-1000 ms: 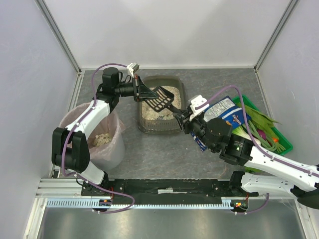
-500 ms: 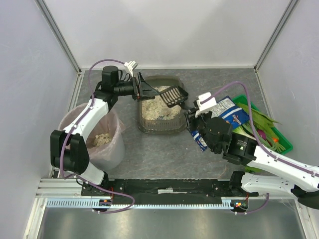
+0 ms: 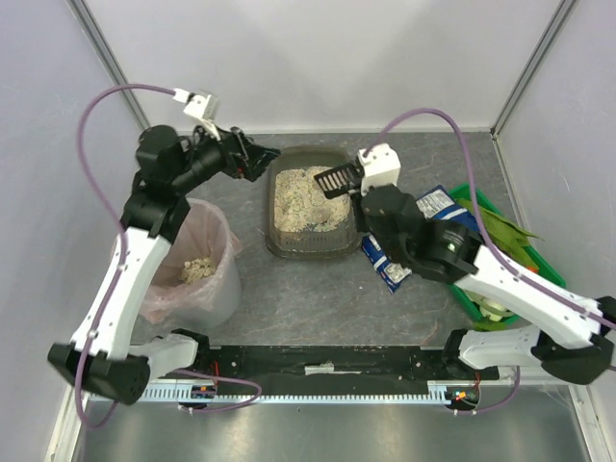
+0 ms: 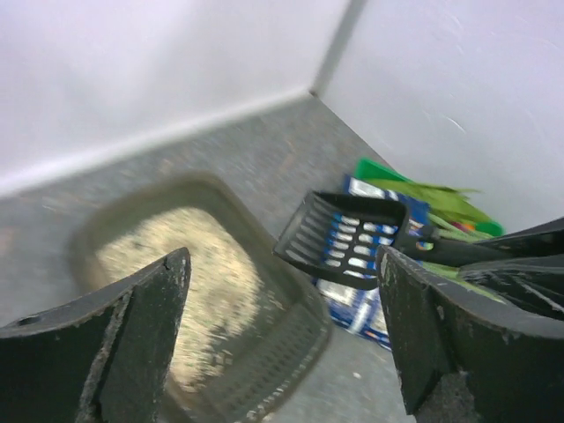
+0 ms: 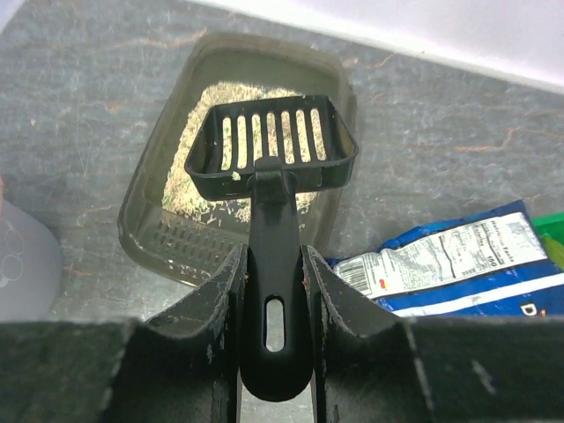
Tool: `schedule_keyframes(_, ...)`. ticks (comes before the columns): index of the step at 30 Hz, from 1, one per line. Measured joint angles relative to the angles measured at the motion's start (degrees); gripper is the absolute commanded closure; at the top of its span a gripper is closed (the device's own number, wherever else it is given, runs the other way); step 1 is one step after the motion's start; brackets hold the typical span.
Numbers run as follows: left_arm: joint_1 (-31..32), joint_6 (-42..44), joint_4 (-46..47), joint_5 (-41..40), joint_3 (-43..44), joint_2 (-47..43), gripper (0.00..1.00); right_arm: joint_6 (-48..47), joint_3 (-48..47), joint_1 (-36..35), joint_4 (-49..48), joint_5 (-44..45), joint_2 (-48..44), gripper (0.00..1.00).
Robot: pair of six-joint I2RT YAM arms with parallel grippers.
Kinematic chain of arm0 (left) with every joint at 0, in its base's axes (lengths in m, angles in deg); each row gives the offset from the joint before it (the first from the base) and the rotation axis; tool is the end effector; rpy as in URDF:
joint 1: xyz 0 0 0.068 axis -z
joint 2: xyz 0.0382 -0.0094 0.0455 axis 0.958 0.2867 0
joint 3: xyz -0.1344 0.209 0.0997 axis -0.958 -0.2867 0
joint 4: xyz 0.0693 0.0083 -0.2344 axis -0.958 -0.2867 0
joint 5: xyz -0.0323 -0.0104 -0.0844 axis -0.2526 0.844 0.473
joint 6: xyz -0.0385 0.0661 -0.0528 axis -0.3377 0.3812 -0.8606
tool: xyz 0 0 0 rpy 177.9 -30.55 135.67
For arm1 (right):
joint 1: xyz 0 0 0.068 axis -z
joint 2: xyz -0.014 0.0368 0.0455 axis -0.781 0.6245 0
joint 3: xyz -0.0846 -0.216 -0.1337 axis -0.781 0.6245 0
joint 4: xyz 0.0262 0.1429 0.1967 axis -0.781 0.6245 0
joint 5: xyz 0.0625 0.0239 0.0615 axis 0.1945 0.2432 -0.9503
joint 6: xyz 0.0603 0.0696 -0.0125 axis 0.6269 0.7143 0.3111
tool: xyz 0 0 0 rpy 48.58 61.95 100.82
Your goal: Clean the litter box
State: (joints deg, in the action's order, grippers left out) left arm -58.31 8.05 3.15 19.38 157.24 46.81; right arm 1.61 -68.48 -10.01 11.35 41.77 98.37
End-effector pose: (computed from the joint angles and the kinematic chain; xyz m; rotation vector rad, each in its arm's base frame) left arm 0.2681 -0.1177 0.4370 0.4028 1.6678 -0.8789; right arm 0.1720 0.1933 0.4063 -0.1414 1.8576 0.2508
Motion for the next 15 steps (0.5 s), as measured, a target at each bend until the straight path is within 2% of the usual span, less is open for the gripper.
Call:
schedule_keyframes(2,0.1,2.7,0.2,-5.0,-1.0,-4.2,0.01,0.5,-2.1,3.0,1.4,-4.3,3.5,1.00)
schedule_keyframes(7,-0.2,5.6,0.2,-13.9,-6.5,-11.0,0.01,0.6,-8.2,12.2,4.5,-15.8,14.2,1.00)
schedule_keyframes(15,-0.3,5.7,-1.1,-18.0,-11.7,-8.7,0.01,0.9,-23.6,13.4,11.4,-22.9,31.5,1.00)
